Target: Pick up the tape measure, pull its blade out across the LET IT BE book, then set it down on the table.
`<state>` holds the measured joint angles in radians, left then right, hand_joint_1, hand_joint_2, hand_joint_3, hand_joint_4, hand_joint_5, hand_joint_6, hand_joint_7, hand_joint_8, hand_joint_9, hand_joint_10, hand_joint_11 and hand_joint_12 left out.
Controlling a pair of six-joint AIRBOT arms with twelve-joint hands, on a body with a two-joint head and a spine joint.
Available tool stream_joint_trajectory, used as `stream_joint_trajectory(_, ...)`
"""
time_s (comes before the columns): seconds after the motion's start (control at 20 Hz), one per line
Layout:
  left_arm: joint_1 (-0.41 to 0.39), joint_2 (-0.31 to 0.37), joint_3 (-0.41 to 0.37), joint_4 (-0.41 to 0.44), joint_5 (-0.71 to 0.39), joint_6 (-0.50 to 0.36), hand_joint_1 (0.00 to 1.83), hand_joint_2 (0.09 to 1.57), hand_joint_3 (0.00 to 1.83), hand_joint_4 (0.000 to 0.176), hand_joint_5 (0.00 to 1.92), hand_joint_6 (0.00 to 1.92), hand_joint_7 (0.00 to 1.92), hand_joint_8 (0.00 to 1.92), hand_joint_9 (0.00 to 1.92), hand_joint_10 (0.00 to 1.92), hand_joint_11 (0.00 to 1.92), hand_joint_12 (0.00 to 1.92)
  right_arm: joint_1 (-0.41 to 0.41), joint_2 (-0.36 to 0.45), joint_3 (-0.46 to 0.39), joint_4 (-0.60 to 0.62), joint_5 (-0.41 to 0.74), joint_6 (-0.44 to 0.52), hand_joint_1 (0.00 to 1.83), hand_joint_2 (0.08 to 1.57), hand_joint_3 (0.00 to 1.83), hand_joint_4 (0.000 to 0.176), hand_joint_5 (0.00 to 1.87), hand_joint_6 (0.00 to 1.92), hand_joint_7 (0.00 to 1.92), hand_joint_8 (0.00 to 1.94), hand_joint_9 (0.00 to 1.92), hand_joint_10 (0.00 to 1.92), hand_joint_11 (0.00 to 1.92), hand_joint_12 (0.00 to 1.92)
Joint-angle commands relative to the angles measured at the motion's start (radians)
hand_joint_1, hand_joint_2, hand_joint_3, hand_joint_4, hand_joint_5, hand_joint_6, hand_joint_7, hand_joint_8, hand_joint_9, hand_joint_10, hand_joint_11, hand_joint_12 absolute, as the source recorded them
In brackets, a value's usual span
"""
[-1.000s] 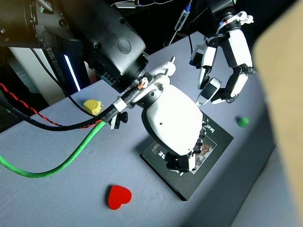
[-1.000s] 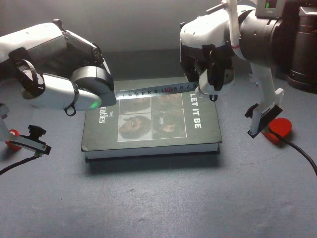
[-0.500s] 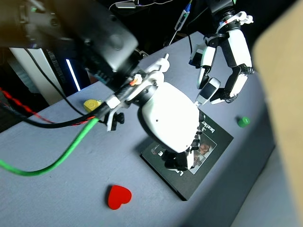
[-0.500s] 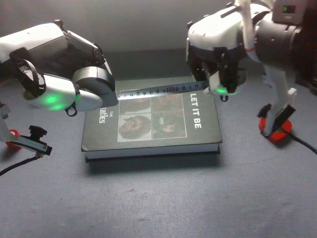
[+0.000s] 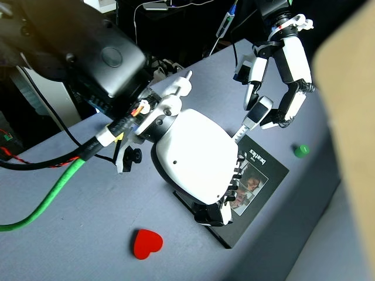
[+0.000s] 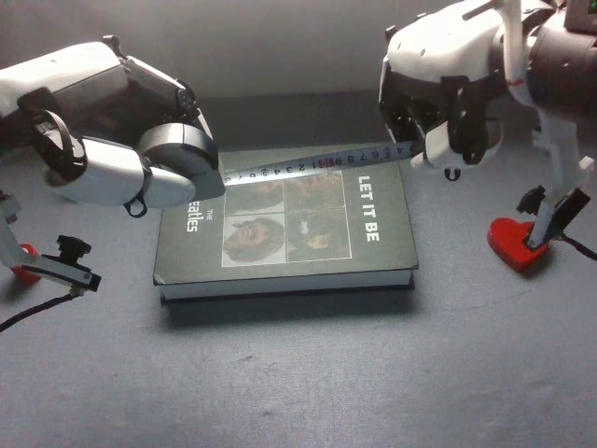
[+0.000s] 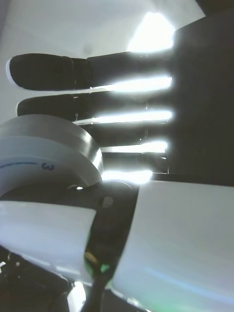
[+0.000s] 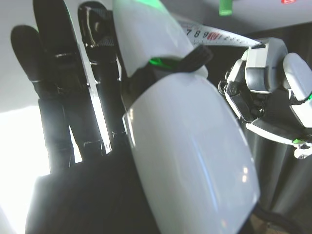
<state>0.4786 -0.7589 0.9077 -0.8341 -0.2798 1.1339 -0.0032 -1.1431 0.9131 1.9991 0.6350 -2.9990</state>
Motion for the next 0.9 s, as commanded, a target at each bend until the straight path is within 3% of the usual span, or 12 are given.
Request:
stream_joint_trajectory(0.0,-0.007,0.001,0.004,0.012,-0.101,0.000,1.37,1.16,0.00,0.000,0.80,0.98,0.95,1.07,0.84,1.41,0.83,1.24,0.016,0.021,0.003,-0.075,0.009,-0.013,1.22,1.12,0.00,0.000,0.89,1.06,1.06,0.94,1.19,0.11,0.70,1.16)
stream_joint_trajectory(0.25,-0.007,0.003,0.001,0.013,-0.101,0.000,1.37,1.15,0.00,0.000,0.81,0.98,0.96,1.07,0.84,1.40,0.83,1.23,0.011,0.060,0.000,-0.081,0.008,-0.013,1.22,1.12,0.00,0.000,0.90,1.05,1.06,0.93,1.20,0.13,0.73,1.15)
stream_joint_trajectory(0.3,-0.008,0.003,0.000,0.015,-0.101,0.001,1.37,1.15,0.00,0.000,0.82,0.97,0.96,1.06,0.84,1.39,0.83,1.23,0.010,0.064,0.000,-0.082,0.007,-0.013,1.34,1.12,0.00,0.000,0.88,1.03,1.06,0.87,0.96,1.01,0.72,1.17)
stream_joint_trajectory(0.35,-0.007,0.002,0.000,0.018,-0.101,0.002,1.37,1.15,0.00,0.000,0.82,0.97,0.96,1.06,0.84,1.39,0.83,1.23,0.010,0.073,0.000,-0.087,0.002,-0.013,1.34,1.12,0.00,0.000,0.88,1.03,1.06,0.87,0.96,1.01,0.72,1.17)
stream_joint_trajectory(0.4,-0.005,0.003,-0.001,0.018,-0.101,0.000,1.37,1.15,0.00,0.000,0.82,0.96,0.96,1.07,0.85,1.39,0.84,1.23,0.010,0.078,0.000,-0.087,0.000,-0.013,1.36,1.12,0.00,0.000,0.87,1.05,1.04,0.88,0.89,1.22,0.71,1.18)
stream_joint_trajectory(0.85,-0.003,0.005,0.001,0.022,-0.099,-0.001,1.37,1.15,0.00,0.000,0.81,0.97,0.95,1.09,0.84,1.40,0.82,1.28,0.007,0.151,-0.001,-0.111,-0.021,-0.011,1.37,1.13,0.00,0.000,0.83,1.07,1.02,0.93,0.88,1.28,0.72,1.18)
